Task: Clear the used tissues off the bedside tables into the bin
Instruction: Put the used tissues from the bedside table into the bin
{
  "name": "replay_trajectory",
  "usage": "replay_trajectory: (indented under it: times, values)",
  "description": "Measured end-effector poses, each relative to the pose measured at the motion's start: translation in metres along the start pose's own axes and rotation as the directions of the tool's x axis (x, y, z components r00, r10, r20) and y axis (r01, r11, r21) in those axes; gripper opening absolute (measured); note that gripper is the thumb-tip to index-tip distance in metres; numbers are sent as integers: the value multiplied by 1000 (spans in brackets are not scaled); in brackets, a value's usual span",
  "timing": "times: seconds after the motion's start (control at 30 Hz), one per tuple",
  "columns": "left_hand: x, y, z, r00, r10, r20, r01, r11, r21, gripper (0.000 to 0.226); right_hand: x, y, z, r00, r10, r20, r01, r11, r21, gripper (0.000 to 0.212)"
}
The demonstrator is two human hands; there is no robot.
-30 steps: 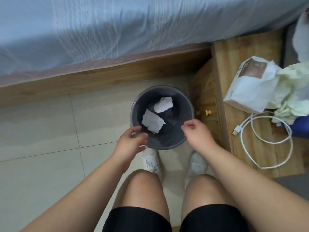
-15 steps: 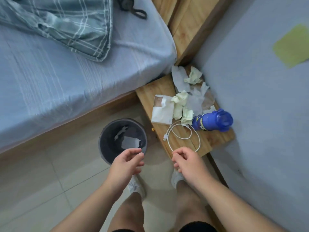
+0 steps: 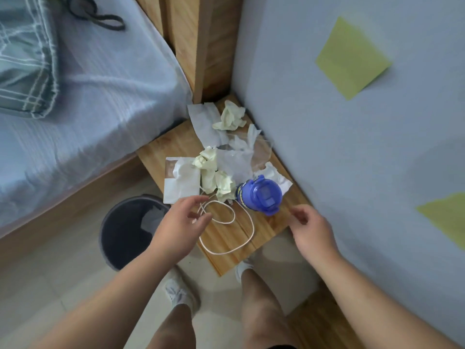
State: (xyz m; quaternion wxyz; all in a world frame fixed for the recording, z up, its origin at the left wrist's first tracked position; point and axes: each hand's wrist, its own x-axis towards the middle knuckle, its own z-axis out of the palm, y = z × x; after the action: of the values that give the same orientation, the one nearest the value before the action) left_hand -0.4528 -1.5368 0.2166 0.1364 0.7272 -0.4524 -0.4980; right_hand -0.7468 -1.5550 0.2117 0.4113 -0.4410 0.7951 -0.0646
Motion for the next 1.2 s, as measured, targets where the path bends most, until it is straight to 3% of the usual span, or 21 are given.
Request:
replay_trajectory:
  times: [0.1,0.2,0.3,0.37,0.43,0.53,0.63,0.73,0.83,0.93,1.2]
  values:
    - [19,11,16,991,133,-22,-121,949,292,52,30,-6,-5,993,-115,36,118,988,-104,27]
    - [36,20,36,980,192,-53,-142,860,490,62,56,-15,-1,956,-277,94,292,918,-267,39]
    - [51,21,53,979,185,-83,-109,824,557,67,74,-17,4,878,-412,242,477,797,-372,48]
    - [58,19,62,973,215,-86,-130,813,568,68,82,-16,8,853,-401,332,516,742,-428,60]
    - [65,16,70,969,236,-74,-146,786,600,68,88,-13,16,820,-398,412,563,695,-448,58]
    - [75,13,78,969,237,-63,-149,774,615,62,93,-12,24,798,-425,428,577,746,-333,46]
    - [82,14,79,967,250,-41,-179,788,589,46,96,-8,25,816,-389,427,562,708,-428,39]
    - [85,17,74,966,255,-38,-188,799,571,27,98,-4,23,846,-353,400,519,716,-467,9]
    - [84,22,68,960,272,-69,-186,800,570,15,93,1,17,870,-385,309,485,784,-388,14]
    - [81,27,66,954,295,-54,-209,782,587,18,82,5,9,893,-383,234,444,834,-327,14]
    - [84,34,64,941,323,-100,-205,780,591,21,56,35,2,913,-381,145,407,869,-282,18]
